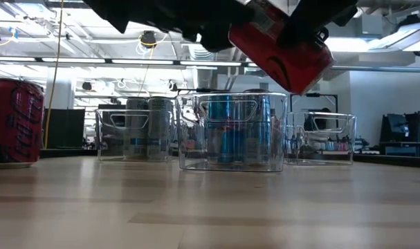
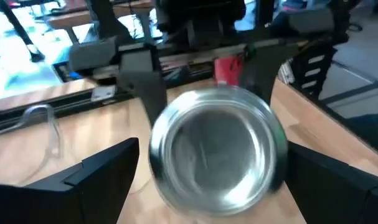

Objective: Sort soda cans
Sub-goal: Put the red-black soda can into the right transparent bin

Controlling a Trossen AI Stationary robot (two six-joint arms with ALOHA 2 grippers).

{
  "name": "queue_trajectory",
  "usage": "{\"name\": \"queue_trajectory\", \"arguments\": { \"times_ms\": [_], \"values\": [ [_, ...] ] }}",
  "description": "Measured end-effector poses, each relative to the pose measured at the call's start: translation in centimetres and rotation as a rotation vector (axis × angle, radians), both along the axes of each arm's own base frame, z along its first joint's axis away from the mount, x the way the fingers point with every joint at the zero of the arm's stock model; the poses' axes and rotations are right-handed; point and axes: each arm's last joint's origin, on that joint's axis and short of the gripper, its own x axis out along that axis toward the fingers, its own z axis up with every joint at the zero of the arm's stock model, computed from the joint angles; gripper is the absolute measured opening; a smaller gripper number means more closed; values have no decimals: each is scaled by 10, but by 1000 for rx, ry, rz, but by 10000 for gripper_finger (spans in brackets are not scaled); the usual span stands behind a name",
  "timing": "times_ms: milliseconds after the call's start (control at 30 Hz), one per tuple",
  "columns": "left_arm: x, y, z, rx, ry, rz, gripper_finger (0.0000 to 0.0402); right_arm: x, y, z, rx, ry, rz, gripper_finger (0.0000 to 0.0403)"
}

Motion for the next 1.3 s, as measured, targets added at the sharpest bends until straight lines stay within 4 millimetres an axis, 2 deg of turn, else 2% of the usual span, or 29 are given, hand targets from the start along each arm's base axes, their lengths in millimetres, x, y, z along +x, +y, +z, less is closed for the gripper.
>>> {"name": "queue_trajectory", "arguments": {
  "times_ms": [267,533,600,667,833,900,1067,1167,1300],
  "values": [
    [9,1,0,-40,22,29,369,0,2,0,-10,-5,14,281],
    [10,2,2,-60,15,33,301,0,2,1,-14,-8,11,277],
    [10,2,2,-68,20,35,300,0,2,1,-4,-7,8,278],
    [10,2,2,-79,19,25,300,0,2,1,9,-9,1,296],
    [10,2,4,-92,1,17,300,-5,3,6,40,-19,-15,376],
    [11,3,5,-95,-7,26,300,-14,3,12,57,-9,-30,387],
    [11,3,7,-112,-29,32,300,-47,7,25,6,-4,-143,358],
    [12,3,10,-122,-63,28,300,-70,18,32,-65,-121,-235,348],
    [12,2,15,-139,-112,23,300,-95,37,18,-113,-308,-306,346]
  ]
}}
